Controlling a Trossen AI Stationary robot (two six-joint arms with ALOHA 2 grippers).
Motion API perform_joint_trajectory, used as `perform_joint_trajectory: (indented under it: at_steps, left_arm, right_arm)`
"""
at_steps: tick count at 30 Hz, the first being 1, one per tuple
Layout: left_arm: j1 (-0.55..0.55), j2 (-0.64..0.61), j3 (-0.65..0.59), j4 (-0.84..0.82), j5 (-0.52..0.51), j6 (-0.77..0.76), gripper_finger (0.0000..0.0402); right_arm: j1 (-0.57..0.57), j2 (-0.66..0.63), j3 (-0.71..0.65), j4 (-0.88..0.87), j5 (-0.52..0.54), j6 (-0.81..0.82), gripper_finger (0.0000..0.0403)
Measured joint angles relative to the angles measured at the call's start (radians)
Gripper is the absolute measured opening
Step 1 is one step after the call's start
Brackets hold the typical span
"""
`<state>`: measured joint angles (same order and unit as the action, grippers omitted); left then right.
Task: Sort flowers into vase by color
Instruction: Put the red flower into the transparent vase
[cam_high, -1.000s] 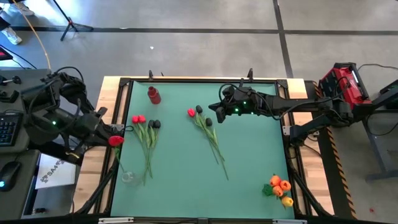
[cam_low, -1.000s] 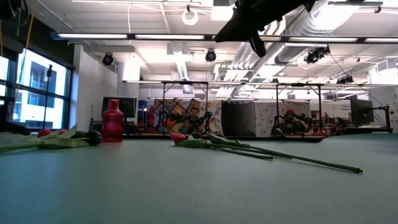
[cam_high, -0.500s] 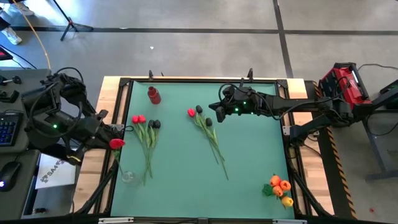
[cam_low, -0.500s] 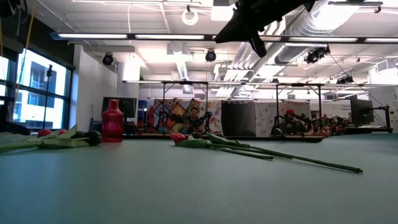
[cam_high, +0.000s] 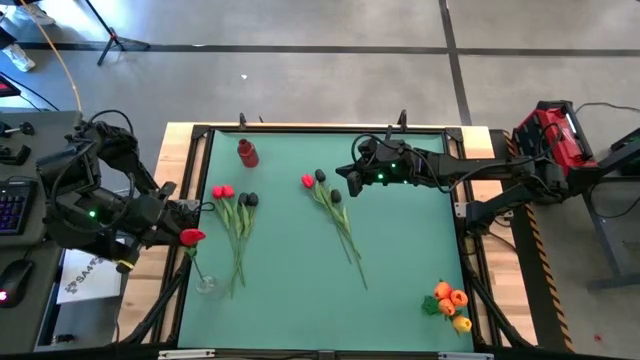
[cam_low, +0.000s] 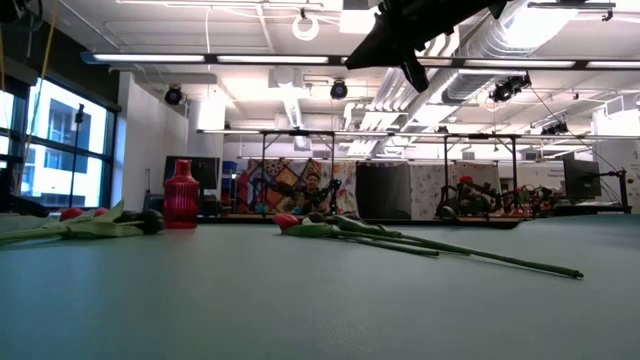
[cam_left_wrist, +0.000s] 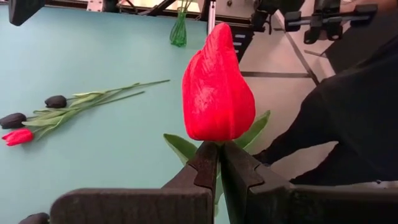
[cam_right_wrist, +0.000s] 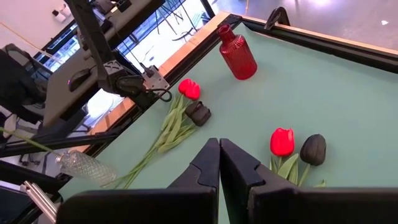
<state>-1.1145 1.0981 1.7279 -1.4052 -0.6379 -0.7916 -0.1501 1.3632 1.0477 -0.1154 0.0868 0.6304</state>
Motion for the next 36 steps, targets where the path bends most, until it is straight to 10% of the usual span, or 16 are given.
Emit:
perform_joint_trajectory:
  at_steps: [20,36]
  left_arm:
    - [-0.176,0.110,-0.036,-0.164,-0.292,-0.476,0.0000]
    - [-0.301,0.121,-0.247,-0.165,-0.177,-0.763,0.0000]
  right_arm:
    - [0.000,-0.001,0.000,-0.008,-0.028,-0.027,0.0001]
    - [0.000,-0.001,0.000,-0.008,-0.037,-0.025,0.0001]
